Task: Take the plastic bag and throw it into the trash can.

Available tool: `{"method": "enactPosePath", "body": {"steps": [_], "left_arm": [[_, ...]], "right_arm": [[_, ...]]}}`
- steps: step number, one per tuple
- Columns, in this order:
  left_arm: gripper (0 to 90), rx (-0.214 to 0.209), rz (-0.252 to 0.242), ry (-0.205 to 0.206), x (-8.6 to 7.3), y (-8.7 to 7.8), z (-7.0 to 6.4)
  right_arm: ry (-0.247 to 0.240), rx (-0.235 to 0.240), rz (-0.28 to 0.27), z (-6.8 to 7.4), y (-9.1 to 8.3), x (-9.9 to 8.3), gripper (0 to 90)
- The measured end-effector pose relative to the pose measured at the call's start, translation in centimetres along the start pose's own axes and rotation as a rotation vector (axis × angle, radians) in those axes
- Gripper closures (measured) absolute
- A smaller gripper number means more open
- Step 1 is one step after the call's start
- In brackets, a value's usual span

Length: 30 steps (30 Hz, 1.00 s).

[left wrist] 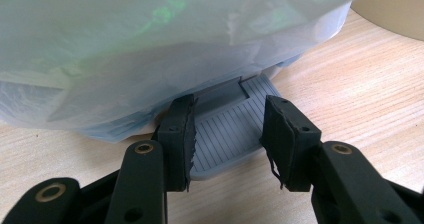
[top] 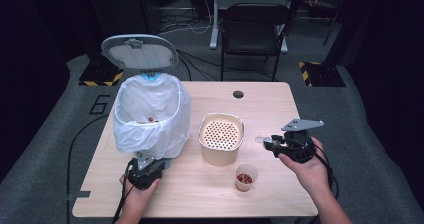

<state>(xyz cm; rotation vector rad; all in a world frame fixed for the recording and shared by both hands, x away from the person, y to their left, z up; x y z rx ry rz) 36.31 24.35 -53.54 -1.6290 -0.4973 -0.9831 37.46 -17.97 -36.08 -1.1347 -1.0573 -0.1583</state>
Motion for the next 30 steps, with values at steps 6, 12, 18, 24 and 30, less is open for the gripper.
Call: {"method": "enactPosePath", "body": {"steps": [6,12,18,24,30], "left_arm": [[56.3,-0.001,-0.001,0.001,0.0,0.0,0.0],[56.2,0.0,-0.001,0.0,0.0,0.0,0.0],[56.3,-0.001,-0.001,0.001,0.0,0.0,0.0],[56.3,-0.001,-0.001,0.001,0.0,0.0,0.0],[56.3,0.0,-0.001,0.0,0.0,0.0,0.0]], "right_arm": [[-0.035,0.067,-0.033,1.7,-0.8,3.1,61.4],[-0.08,0.149,-0.056,3.4,0.0,5.9,61.5],[-0.103,0.213,-0.071,5.0,1.3,7.8,61.6],[-0.133,0.24,-0.078,6.5,2.3,9.8,61.7],[-0.142,0.269,-0.119,7.8,2.3,13.2,61.9]]}}
Point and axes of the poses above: each handheld gripper's, and its own axes: y roughly forward along the jaws, x roughly out of its top, z roughly to its left, the point moved 2 cm from there along y, roughly forward along the jaws, and after that the axes turned 1 degree about y, right-handed, at the moved point
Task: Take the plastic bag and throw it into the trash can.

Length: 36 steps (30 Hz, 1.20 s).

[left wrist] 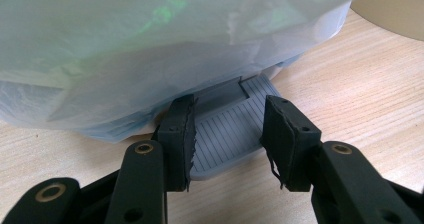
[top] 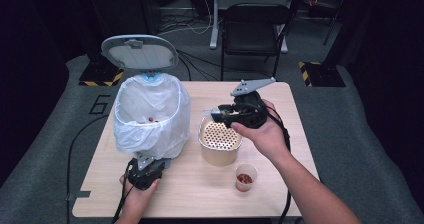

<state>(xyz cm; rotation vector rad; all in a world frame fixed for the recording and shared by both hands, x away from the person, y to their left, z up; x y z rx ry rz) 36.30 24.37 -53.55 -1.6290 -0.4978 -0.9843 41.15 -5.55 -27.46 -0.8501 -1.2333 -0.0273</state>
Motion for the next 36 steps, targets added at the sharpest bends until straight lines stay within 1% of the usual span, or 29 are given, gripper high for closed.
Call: {"method": "enactPosePath", "body": {"steps": [1,2,3,4,5,6,7,10,11,12,13,14,15,16,17,18,20,22,23,25,26,27,29,30,32,35,36], "left_arm": [[56.2,0.0,0.0,0.0,0.0,0.0,0.0],[56.2,-0.001,0.0,0.001,0.0,0.0,0.0],[56.3,-0.001,0.001,0.001,0.0,0.0,0.0],[56.3,0.0,0.003,0.003,0.0,0.0,0.0],[56.3,0.002,-0.001,-0.002,0.0,0.0,0.0],[56.3,0.001,0.0,-0.004,0.0,0.0,0.0],[56.3,0.0,0.001,-0.003,0.0,0.0,0.0],[56.3,-0.001,0.001,-0.003,0.0,0.0,0.0],[56.3,-0.001,0.004,0.007,0.1,0.0,0.1],[56.2,0.001,0.006,0.038,0.1,0.0,0.3],[56.3,0.001,0.006,0.038,0.1,0.0,0.3],[56.3,0.001,0.005,0.037,0.1,0.0,0.3],[56.3,0.003,0.011,0.036,0.1,-0.1,0.3],[56.3,0.005,0.016,0.035,0.1,-0.1,0.3],[56.3,-0.001,0.015,0.042,0.1,-0.1,0.3],[56.3,-0.001,0.015,0.042,0.1,-0.1,0.3],[56.3,0.001,0.014,0.04,0.1,-0.1,0.3],[56.3,0.001,0.015,0.039,0.1,-0.1,0.3],[56.3,-0.002,0.006,-0.001,0.0,0.0,0.0],[56.3,0.012,0.0,-0.019,0.0,0.0,-0.1],[56.3,0.008,0.005,-0.014,0.0,0.0,0.0],[56.2,-0.003,0.007,0.0,0.0,0.0,0.0],[56.3,-0.004,0.008,-0.001,0.0,0.0,0.0],[56.3,-0.004,0.008,-0.001,0.0,0.0,0.0],[56.2,-0.005,0.009,-0.002,0.0,0.0,0.0],[56.2,-0.004,0.004,-0.003,0.0,0.0,0.0],[56.3,-0.004,0.004,-0.003,0.0,0.0,0.0]], "right_arm": [[0.0,0.0,0.0,0.0,0.0,0.0,61.9],[-0.003,0.004,-0.004,0.1,0.1,0.5,61.9],[-0.009,0.006,-0.006,0.3,0.5,1.4,61.9],[-0.009,0.006,-0.006,0.3,0.5,1.4,61.9],[-0.018,0.012,-0.008,0.5,0.9,2.1,62.0],[-0.018,0.012,-0.008,0.5,0.9,2.1,62.0],[-0.02,0.016,-0.006,0.7,1.2,2.5,62.0],[-0.044,0.024,-0.004,1.1,2.3,3.4,62.0],[-0.044,0.03,-0.006,1.3,2.7,3.7,62.0],[-0.046,0.035,0.0,1.5,3.4,4.3,62.0],[-0.046,0.035,0.0,1.5,3.4,4.3,62.0],[-0.053,0.037,0.0,1.6,3.8,4.6,62.0],[-0.049,0.046,0.004,2.0,4.6,5.2,62.0],[-0.049,0.046,0.004,2.0,4.6,5.2,62.0],[-0.052,0.052,0.006,2.2,5.3,5.6,62.1],[-0.052,0.052,0.006,2.2,5.3,5.6,62.1],[-0.062,0.058,0.015,2.5,6.2,6.2,62.1],[-0.066,0.06,0.011,2.7,6.9,6.5,62.0],[-0.07,0.059,0.013,2.8,7.3,6.7,62.1],[-0.076,0.065,0.019,3.0,8.1,7.1,62.1],[-0.077,0.067,0.02,3.1,8.5,7.2,62.1],[-0.076,0.069,0.02,3.2,8.8,7.4,62.1],[-0.082,0.071,0.022,3.4,9.8,7.7,62.0],[-0.085,0.071,0.031,3.4,10.0,7.8,62.0],[-0.084,0.072,0.031,3.5,10.2,7.9,62.0],[-0.094,0.078,0.037,3.8,11.3,8.1,62.0],[-0.094,0.078,0.037,3.8,11.3,8.1,62.0]]}}
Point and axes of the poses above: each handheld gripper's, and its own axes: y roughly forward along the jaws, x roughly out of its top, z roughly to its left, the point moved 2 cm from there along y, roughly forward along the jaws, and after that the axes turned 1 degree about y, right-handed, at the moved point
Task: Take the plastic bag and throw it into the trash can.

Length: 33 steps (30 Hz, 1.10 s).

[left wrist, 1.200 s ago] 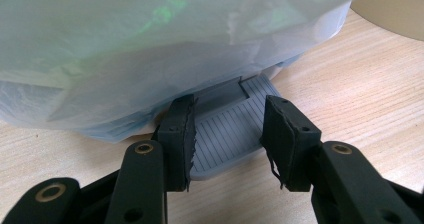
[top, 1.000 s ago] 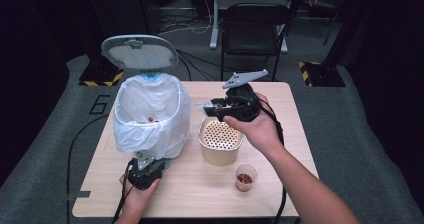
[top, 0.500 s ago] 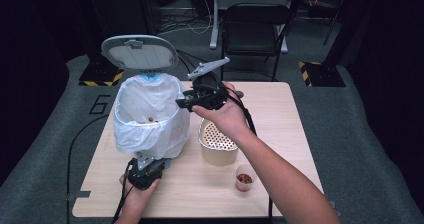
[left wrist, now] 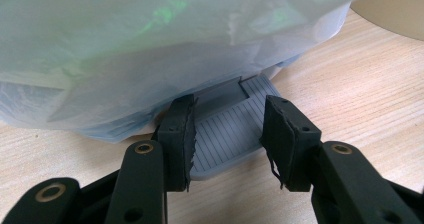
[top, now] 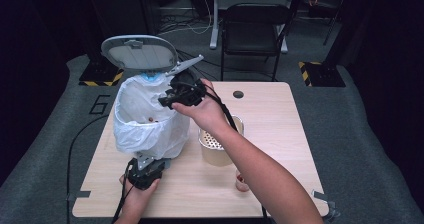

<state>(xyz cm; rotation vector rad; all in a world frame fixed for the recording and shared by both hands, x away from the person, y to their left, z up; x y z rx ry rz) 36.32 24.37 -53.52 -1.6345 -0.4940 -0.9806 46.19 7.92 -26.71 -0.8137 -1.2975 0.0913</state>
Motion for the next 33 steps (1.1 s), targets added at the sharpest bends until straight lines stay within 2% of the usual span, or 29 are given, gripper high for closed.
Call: {"method": "enactPosePath", "body": {"steps": [9,16,18,19,20,21,22,24,25,30,33], "left_arm": [[56.2,0.0,0.004,0.001,0.0,0.0,0.0],[56.2,-0.002,0.006,0.003,0.0,0.0,0.0],[56.3,0.0,-0.005,-0.013,0.0,0.0,-0.1],[56.3,-0.001,0.006,0.002,0.0,0.0,0.0],[56.2,-0.001,0.006,0.002,0.0,-0.1,0.0],[56.3,-0.002,0.007,0.003,0.0,-0.1,0.0],[56.2,-0.002,0.007,0.003,0.0,-0.1,0.0],[56.2,0.0,0.004,0.002,0.0,0.0,0.0],[56.2,-0.001,0.005,0.002,0.0,0.0,0.0],[56.3,0.001,0.005,0.001,0.0,0.0,0.0],[56.2,-0.001,0.004,0.002,0.0,0.0,0.0]], "right_arm": [[-0.012,0.007,0.021,0.8,2.6,0.0,61.7],[-0.021,0.002,0.025,0.9,3.5,0.0,61.5],[-0.005,-0.002,0.021,1.0,3.6,0.0,61.2],[-0.009,0.0,0.02,0.9,3.7,0.0,60.9],[-0.01,-0.002,0.016,0.8,3.8,0.0,60.1],[0.002,0.0,0.019,0.9,4.0,-0.1,55.0],[0.002,0.0,0.019,0.9,4.0,-0.1,55.0],[-0.001,-0.005,0.015,0.8,4.1,-0.2,45.3],[0.003,-0.011,0.019,0.8,4.1,-0.3,43.8],[0.003,-0.006,0.004,0.7,3.4,-0.5,42.4],[-0.015,-0.011,-0.006,0.6,2.4,-0.6,41.9]]}}
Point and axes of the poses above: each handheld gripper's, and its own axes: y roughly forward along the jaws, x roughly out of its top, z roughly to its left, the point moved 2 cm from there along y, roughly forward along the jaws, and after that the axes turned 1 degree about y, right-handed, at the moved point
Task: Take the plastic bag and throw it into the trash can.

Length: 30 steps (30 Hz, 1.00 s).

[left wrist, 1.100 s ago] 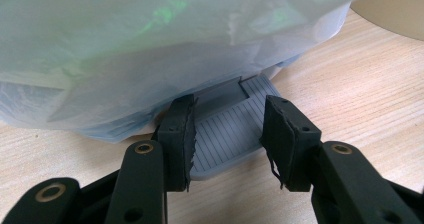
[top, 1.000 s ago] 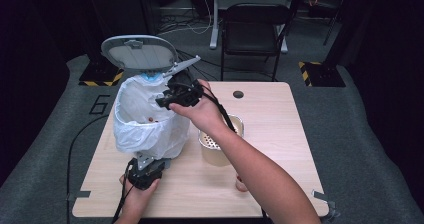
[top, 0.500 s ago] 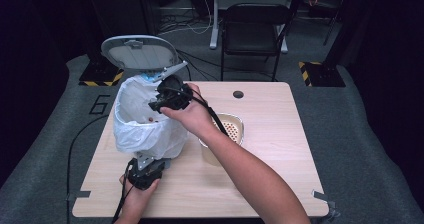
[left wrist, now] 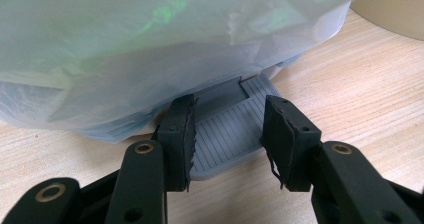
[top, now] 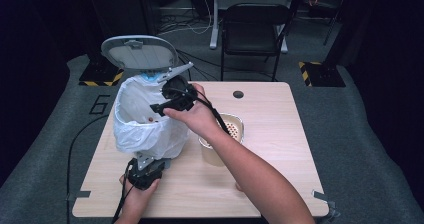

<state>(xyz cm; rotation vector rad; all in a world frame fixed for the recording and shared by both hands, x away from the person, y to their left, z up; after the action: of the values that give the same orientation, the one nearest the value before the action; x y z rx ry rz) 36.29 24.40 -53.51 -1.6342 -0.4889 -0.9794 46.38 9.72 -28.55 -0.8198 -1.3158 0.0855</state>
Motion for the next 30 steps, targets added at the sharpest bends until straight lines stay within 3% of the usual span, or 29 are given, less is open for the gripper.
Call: {"method": "enactPosePath", "body": {"steps": [6,13,15,19,20,23,25,26,28,30], "left_arm": [[56.2,0.002,-0.003,-0.001,0.0,0.0,0.0],[56.2,0.003,-0.002,0.001,0.0,0.0,0.0],[56.2,0.009,0.007,0.044,0.1,-0.1,0.3],[56.2,0.002,0.01,0.029,0.0,-0.1,0.2],[56.2,0.006,-0.003,-0.004,0.0,0.0,0.0],[56.3,0.005,-0.006,-0.003,0.0,0.1,0.0],[56.2,0.012,0.039,0.051,-0.1,-0.2,0.4],[56.3,0.006,-0.003,-0.005,0.0,0.0,0.0],[56.2,-0.001,-0.004,0.012,0.0,0.0,0.1],[56.2,0.006,-0.002,-0.001,0.0,0.0,0.0]], "right_arm": [[-0.004,-0.023,-0.026,-0.4,-2.8,-0.5,41.8],[-0.001,-0.045,-0.03,-1.1,-4.8,-1.9,41.5],[-0.001,-0.054,-0.032,-1.3,-5.4,-2.4,41.5],[0.002,-0.086,-0.019,-2.0,-6.5,-3.5,41.9],[0.006,-0.092,-0.02,-2.2,-6.7,-3.8,42.0],[0.026,-0.11,-0.025,-2.9,-7.3,-4.7,42.3],[0.04,-0.118,-0.025,-3.3,-7.7,-5.3,42.6],[0.042,-0.121,-0.028,-3.5,-7.8,-5.5,42.7],[0.051,-0.133,-0.036,-3.9,-8.3,-6.1,42.8],[0.051,-0.139,-0.041,-4.1,-8.5,-6.4,42.8]]}}
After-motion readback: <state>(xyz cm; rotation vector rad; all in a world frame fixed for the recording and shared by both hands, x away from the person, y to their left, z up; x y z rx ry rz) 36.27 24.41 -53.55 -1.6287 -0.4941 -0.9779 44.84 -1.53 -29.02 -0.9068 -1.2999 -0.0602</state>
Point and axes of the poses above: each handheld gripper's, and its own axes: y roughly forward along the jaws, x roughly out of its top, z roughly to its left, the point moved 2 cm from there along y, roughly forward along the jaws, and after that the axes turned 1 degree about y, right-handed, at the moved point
